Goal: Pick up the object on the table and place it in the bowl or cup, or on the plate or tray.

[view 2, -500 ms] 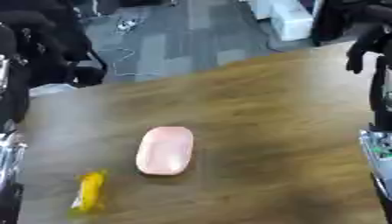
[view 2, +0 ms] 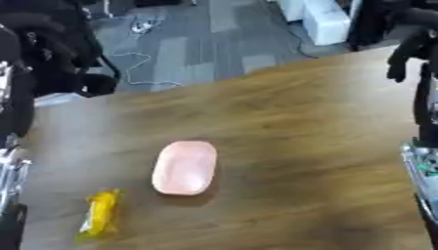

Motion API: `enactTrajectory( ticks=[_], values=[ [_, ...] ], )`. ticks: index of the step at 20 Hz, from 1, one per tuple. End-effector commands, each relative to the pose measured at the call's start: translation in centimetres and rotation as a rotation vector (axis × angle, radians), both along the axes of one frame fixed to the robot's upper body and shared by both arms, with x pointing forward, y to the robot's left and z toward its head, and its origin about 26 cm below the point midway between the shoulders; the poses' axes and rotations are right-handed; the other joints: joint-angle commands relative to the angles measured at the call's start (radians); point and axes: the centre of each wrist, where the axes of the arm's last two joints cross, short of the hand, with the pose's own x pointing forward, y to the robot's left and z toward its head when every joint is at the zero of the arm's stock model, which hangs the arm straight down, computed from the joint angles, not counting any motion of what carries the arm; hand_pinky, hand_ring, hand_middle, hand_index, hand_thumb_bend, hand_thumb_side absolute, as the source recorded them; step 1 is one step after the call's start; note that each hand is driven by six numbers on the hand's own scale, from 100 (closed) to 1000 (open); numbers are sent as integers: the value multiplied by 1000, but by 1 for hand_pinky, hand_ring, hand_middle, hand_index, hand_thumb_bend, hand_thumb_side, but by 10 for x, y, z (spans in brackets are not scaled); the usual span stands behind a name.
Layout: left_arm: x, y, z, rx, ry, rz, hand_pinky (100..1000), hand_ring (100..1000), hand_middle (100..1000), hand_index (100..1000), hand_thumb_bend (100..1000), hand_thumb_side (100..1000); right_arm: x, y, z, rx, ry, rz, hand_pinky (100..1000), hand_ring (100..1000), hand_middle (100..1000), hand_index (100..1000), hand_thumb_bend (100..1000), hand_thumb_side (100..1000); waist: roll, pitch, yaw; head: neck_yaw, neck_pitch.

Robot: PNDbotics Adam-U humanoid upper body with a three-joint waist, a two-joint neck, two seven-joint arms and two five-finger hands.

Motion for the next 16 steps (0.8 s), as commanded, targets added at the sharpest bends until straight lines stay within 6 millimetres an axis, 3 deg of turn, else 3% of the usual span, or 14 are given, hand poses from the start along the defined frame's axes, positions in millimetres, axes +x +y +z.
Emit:
enactTrajectory(
  ticks=[1, 4, 7, 10, 11, 16],
  values=[
    [-1, 2, 6, 18, -23, 1, 365, 502, 582, 712, 136, 769, -1, -2, 9, -28, -24, 1, 100, 239, 340, 778, 100, 1000, -4, -5, -1, 13, -3],
    [-1, 3, 6, 25, -24, 3, 364, 506, 589, 716, 214, 708, -1, -2, 9, -28, -24, 1, 100, 239, 335, 777, 100, 1000, -4, -5, -1, 13, -3],
    [-1, 5, 8, 151, -28, 27, 382, 529, 632, 753, 426, 558, -1, -3, 9, -29, -23, 1, 100, 239, 332, 776, 100, 1000, -4, -6, 0, 11, -3],
    [-3, 4, 11, 411, -21, 55, 419, 564, 679, 784, 476, 552, -1, -3, 9, -30, -22, 1, 100, 238, 330, 776, 100, 1000, -4, -6, 0, 11, -3],
    [-3, 3, 10, 504, -6, 49, 458, 600, 727, 819, 529, 561, -1, -3, 9, -30, -22, 1, 100, 238, 329, 775, 100, 1000, -4, -6, -1, 11, -3],
    [0, 4, 5, 871, 124, 6, 493, 639, 772, 851, 565, 627, -1, -3, 8, -32, -18, -1, 100, 234, 323, 775, 100, 1000, -5, -5, 0, 7, -3]
  ],
)
